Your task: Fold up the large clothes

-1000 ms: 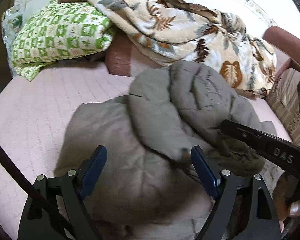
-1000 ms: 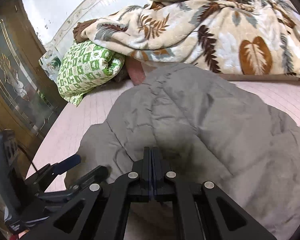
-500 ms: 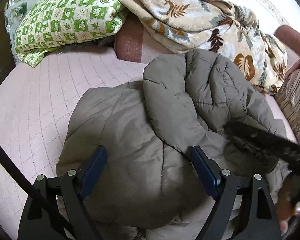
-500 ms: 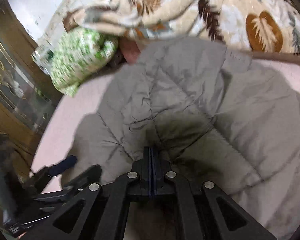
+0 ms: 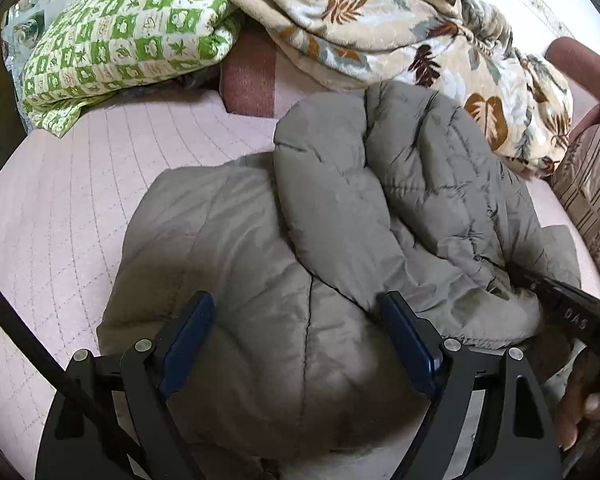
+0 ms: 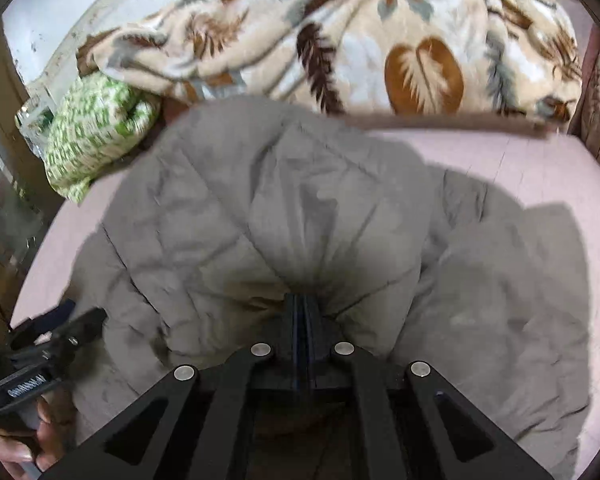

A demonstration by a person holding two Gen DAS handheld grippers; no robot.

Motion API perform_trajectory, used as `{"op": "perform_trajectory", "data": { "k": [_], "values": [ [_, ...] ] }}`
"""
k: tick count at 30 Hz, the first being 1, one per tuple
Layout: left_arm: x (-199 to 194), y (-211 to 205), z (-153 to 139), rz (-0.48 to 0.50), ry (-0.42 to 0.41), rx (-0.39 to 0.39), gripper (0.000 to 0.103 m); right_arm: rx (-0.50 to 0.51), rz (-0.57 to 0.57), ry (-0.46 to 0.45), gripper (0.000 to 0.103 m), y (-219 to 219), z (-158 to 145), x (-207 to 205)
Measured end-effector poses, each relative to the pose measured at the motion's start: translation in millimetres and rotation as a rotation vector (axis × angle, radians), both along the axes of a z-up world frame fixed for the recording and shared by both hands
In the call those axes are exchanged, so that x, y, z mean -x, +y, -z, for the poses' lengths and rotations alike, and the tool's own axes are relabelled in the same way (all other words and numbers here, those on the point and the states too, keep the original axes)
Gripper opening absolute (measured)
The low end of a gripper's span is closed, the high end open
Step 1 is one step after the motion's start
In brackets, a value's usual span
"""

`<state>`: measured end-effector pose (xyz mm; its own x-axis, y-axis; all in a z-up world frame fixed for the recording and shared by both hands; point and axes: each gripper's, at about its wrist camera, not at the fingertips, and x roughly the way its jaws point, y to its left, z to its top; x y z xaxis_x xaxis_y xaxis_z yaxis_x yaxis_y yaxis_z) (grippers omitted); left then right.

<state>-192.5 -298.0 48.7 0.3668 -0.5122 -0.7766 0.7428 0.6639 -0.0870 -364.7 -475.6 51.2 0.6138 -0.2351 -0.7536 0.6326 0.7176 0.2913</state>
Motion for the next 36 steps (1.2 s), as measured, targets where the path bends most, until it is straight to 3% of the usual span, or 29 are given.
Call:
{"op": "perform_trajectory", "data": {
  "k": [5,12,17,21,26,31,36],
  "values": [
    [0.8,1.3,-0.3,0.007,0.003,-0.003,0.085,-0.025,0.004,0.004,0.005,-0.5,6.0,-1.5],
    [10.5,9.4,-24.0,0.048,0.014,0.112,0.085,-0.011,-0.021,-0.112,0.005,22.0,-32.5,14.4],
    [26.5,-5.0,-12.2,0.1,-0.009,0.053,0.085,0.0,-0.069,-0.105,0.019,45.7,-34.8,12.0],
    [30.5,-13.6,1.5,0.107,-0.039,-0.01,0.086,-0.033,-0.067,-0.038,0.019,46.9,-5.6,4.4],
    [34.4,-15.5,6.4,0.112,-0.07,-0.029,0.089,-0.075,-0.064,-0.039,0.019,38.7,9.1,2.6],
    [41.8,1.7,-21.5,0.128,-0.048,0.039,0.089,-0.081,-0.046,-0.085,0.021,45.9,-14.2,19.7],
    [70.5,47.7,-54.6,0.137,-0.063,0.104,0.089,-0.057,-0.023,-0.121,0.027,82.3,-48.8,77.5]
  ]
}}
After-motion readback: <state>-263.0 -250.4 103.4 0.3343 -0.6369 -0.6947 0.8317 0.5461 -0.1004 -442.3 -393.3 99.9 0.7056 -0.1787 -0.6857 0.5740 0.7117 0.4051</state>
